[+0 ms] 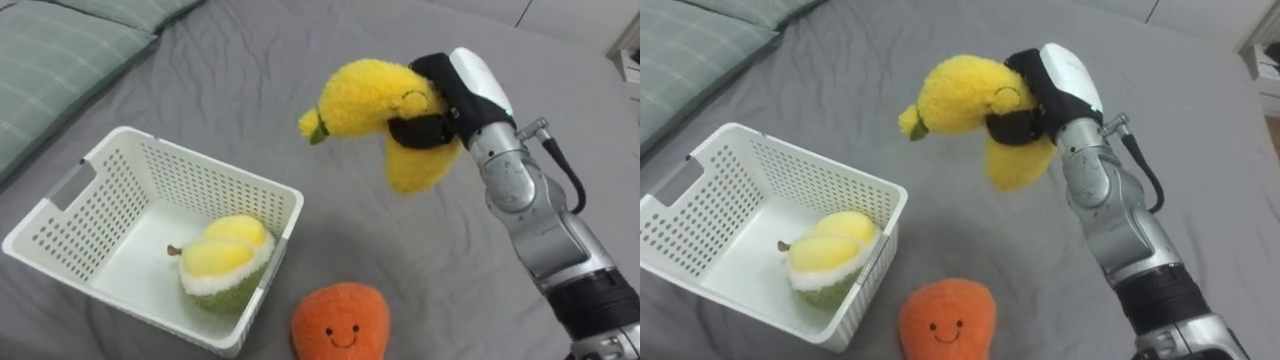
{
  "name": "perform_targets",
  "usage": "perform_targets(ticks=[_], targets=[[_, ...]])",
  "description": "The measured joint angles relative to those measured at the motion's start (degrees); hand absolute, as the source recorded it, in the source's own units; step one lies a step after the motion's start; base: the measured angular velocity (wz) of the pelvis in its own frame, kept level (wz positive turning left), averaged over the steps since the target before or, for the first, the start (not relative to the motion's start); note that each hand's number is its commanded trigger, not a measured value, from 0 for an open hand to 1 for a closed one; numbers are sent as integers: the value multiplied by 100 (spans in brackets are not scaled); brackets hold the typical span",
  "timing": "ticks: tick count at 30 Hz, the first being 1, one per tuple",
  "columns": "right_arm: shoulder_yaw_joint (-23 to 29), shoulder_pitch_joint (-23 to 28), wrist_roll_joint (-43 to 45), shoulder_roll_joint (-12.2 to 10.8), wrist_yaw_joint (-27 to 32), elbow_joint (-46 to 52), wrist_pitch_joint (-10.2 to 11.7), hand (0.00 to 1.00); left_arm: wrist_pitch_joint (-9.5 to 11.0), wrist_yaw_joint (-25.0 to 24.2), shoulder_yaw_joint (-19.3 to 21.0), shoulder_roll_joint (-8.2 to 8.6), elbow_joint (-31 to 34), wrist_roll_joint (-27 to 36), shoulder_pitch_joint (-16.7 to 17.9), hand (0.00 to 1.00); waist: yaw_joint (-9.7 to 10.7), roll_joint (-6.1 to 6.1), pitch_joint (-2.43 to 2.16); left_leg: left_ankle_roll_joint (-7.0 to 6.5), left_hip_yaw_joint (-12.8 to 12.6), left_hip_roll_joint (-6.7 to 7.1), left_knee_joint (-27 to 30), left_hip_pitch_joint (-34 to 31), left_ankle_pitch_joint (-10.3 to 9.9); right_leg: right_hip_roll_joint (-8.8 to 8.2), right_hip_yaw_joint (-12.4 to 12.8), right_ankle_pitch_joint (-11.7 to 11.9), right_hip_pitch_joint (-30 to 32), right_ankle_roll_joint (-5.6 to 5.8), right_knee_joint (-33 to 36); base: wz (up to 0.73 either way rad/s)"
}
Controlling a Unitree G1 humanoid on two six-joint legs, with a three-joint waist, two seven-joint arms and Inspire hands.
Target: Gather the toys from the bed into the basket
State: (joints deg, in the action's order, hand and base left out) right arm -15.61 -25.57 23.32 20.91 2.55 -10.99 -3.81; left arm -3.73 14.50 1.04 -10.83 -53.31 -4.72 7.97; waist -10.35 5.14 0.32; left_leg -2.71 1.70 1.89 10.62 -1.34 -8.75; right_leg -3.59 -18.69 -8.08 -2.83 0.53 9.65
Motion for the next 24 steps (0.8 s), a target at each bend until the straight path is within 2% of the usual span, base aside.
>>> perform_targets(ticks=[5, 7, 9, 12, 16, 19, 21, 23, 24], targets=[[12, 0, 431, -2, -97, 508, -13, 100, -1, 2, 104, 119, 115, -240, 56, 0, -105, -5, -1, 1, 13, 2, -3, 3, -1, 1, -13, -2, -1, 2, -1, 0], [0, 0, 451, -12, -162, 611, -100, 100, -9, 2, 106, 116, 126, -327, 63, 0, -144, 0, -2, 0, 32, 6, -7, -2, 0, -1, -38, -1, -5, 2, 0, 4], [-2, 0, 424, -51, -274, 703, -253, 100, -42, 2, 111, 115, 170, -380, 82, 0, -279, 3, -2, 0, 34, 6, -29, 30, 0, -1, -58, -3, -25, 4, -1, 0], [-1, 0, 374, -157, -331, 714, -262, 100, -59, 2, 113, 115, 168, -379, 115, 0, -342, 15, -5, 0, 127, 20, -49, 104, 0, -12, -193, -16, -136, 25, -7, 14], [-2, -21, 370, -216, -406, 723, -264, 100, -93, -7, 125, 112, 171, -398, 161, 0, -495, 61, -6, 0, 211, 52, -47, 94, 4, -24, -240, -24, -146, 38, -15, 9], [-23, -21, 363, -292, -429, 719, -340, 100, -126, -5, 126, 98, 169, -493, 188, 0, -605, 105, 19, -5, 317, 84, -30, 78, 13, -44, -355, -31, -177, 47, -27, 16], [-137, -28, 456, -445, -431, 718, -427, 100, -155, 16, 127, 58, 166, -500, 218, 0, -742, 180, 37, -3, 340, 91, -26, 72, 11, -34, -368, -31, -222, 47, -105, 8], [-233, -28, 658, -584, -432, 718, -451, 100, -227, 26, 137, 71, 161, -499, 217, 0, -777, 226, 51, 0, 391, 99, -5, 52, 13, -35, -416, -30, -216, 47, -104, 12], [-354, -27, 707, -597, -447, 717, -472, 100, -254, 24, 140, 74, 155, -500, 225, 0, -874, 245, 60, 0, 407, 102, 4, 48, 13, -37, -428, -30, -216, 47, -104, 10]])
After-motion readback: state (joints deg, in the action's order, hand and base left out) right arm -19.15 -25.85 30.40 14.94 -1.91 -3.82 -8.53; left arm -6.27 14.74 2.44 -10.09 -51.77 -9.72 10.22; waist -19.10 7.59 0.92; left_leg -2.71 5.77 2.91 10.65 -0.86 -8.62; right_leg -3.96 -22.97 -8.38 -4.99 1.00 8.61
